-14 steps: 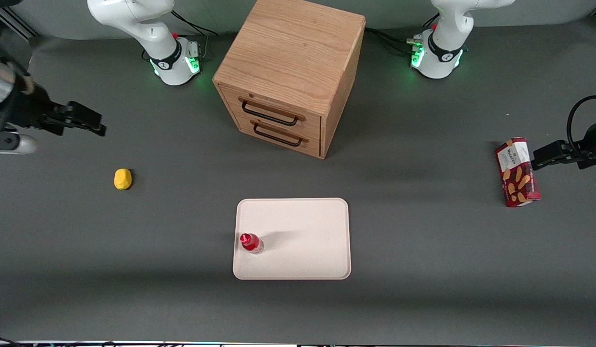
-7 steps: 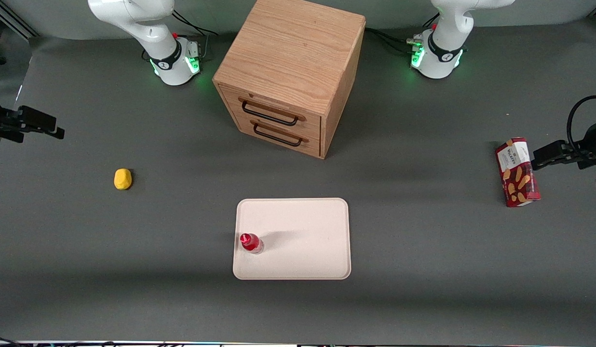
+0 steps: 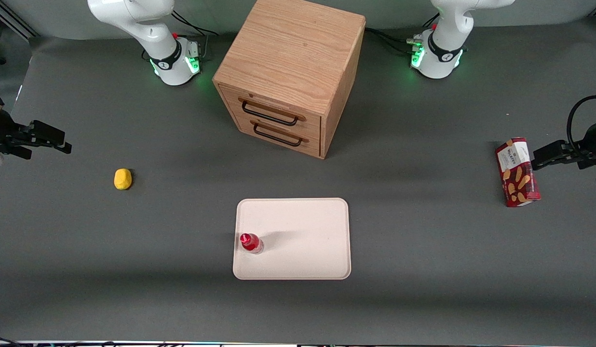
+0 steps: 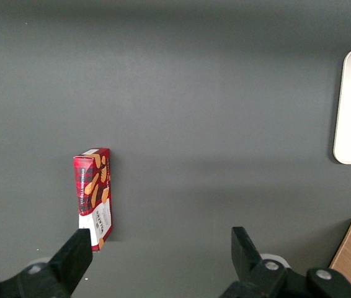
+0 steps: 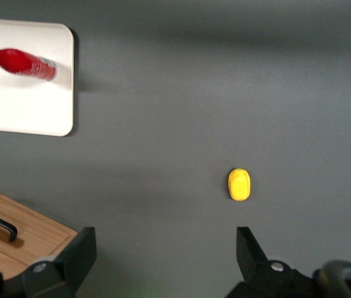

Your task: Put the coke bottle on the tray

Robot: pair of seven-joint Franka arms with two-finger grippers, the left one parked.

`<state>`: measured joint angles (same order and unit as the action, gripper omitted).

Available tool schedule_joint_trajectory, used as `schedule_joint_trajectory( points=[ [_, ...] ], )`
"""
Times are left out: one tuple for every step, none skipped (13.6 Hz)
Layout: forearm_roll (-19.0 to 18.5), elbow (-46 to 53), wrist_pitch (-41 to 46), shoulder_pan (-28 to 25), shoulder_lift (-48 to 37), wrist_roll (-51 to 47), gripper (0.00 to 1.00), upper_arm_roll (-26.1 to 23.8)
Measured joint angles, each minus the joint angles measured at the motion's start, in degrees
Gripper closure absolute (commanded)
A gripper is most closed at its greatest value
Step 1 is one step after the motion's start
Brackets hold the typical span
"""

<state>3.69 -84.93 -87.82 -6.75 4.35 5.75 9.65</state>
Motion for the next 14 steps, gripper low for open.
schedule_joint_trajectory(
  points=[
    [-0.01,0.00,-0.16,-0.40,-0.05,-0.80,0.00,-0.01],
    [-0.02,0.00,-0.47,-0.55,-0.06,-1.02,0.00,-0.01],
    [-0.02,0.00,-1.16,-0.44,-0.06,-1.04,0.00,0.03],
    [-0.02,0.02,-1.89,-0.15,-0.06,-1.05,0.00,0.11],
    [-0.02,0.12,-2.74,0.13,-0.06,-1.05,0.00,0.18],
    [-0.02,0.21,-3.38,0.27,-0.06,-1.05,0.00,0.27],
    [-0.02,0.23,-3.63,0.30,-0.06,-1.06,0.00,0.34],
    [-0.02,0.24,-3.93,0.30,-0.06,-1.13,0.00,0.35],
    [-0.04,0.24,-4.35,0.30,-0.06,-1.26,0.00,0.35],
    [-0.05,0.24,-4.43,0.30,-0.06,-1.41,0.00,0.35],
    [-0.07,0.25,-4.45,0.30,-0.06,-1.51,0.00,0.35],
    [-0.20,0.25,-4.45,0.30,-0.06,-1.55,0.00,0.35],
    [-0.56,0.25,-4.46,0.30,-0.06,-1.57,0.00,0.35],
    [-0.93,0.24,-4.46,0.30,-0.06,-1.58,0.00,0.35]
  ],
)
